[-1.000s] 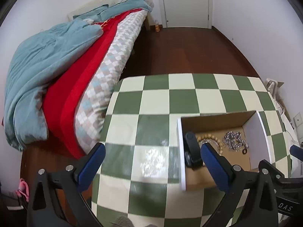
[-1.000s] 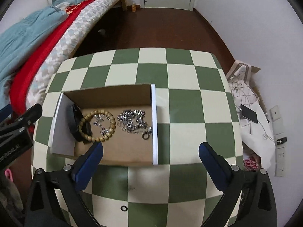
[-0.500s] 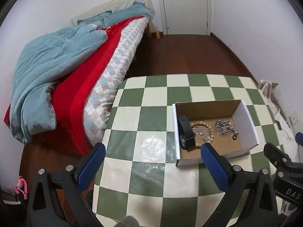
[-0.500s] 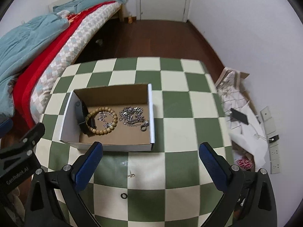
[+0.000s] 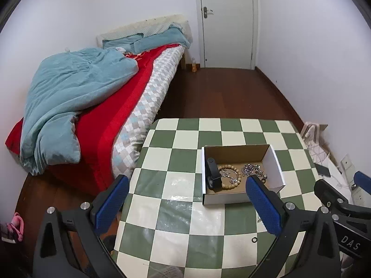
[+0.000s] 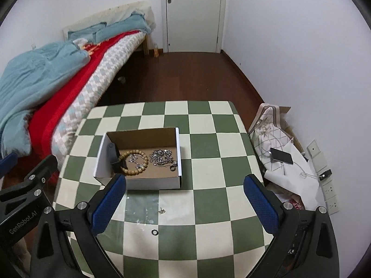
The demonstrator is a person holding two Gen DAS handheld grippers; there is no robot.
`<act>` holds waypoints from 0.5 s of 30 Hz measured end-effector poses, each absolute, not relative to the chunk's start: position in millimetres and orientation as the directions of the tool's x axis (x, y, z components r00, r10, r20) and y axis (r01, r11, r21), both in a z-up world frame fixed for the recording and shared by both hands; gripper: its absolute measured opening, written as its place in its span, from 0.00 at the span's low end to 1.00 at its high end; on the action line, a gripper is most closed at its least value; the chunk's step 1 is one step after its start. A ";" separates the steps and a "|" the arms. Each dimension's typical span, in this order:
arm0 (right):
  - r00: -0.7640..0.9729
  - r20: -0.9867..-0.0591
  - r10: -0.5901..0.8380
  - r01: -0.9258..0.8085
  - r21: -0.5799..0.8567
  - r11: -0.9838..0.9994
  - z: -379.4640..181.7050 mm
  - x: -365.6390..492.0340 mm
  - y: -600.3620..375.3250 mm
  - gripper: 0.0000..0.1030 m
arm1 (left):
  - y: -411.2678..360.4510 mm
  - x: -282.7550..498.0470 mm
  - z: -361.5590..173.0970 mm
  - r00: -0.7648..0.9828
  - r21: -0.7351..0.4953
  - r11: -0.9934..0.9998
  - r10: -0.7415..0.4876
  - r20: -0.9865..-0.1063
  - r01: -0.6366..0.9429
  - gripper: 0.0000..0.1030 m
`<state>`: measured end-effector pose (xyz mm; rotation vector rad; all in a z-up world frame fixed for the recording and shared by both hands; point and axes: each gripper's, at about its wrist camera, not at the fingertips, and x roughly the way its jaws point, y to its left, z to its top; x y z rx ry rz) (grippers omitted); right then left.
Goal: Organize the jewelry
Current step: 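Lift both tools away from the box, then lower the right tool onto the second black ring and close on it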
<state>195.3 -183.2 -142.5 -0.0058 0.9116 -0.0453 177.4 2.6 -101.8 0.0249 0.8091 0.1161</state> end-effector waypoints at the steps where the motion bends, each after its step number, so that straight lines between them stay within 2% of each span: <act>1: 0.618 -0.786 -0.034 0.038 -0.013 0.999 -139.0 191.3 -184.8 0.99 | 2.3 174.8 -101.0 0.688 0.068 0.993 0.117 -0.717 -0.099 1.00; 6: 0.619 -0.785 -0.016 0.049 0.018 0.999 -140.4 175.3 -196.2 0.99 | 3.9 160.8 -114.3 0.689 0.124 0.979 0.202 -0.696 -0.162 1.00; 8: 0.603 -0.797 0.003 0.052 0.043 0.998 -155.6 169.0 -202.7 0.97 | 2.8 158.2 -131.9 0.665 0.209 0.958 0.287 -0.690 -0.196 1.00; 10: 0.570 -0.821 0.036 0.045 0.075 0.996 -180.9 166.4 -204.7 0.77 | 3.4 157.4 -153.7 0.634 0.286 0.934 0.357 -0.686 -0.216 1.00; 12: 0.508 -0.858 0.076 0.034 0.109 0.993 -217.1 166.3 -202.2 0.69 | 7.4 158.6 -178.9 0.586 0.334 0.917 0.398 -0.706 -0.220 1.00; 15: 0.445 -0.890 0.103 0.016 0.123 0.992 -267.1 166.5 -189.5 0.67 | 18.5 159.9 -212.7 0.511 0.351 0.911 0.411 -0.755 -0.215 1.00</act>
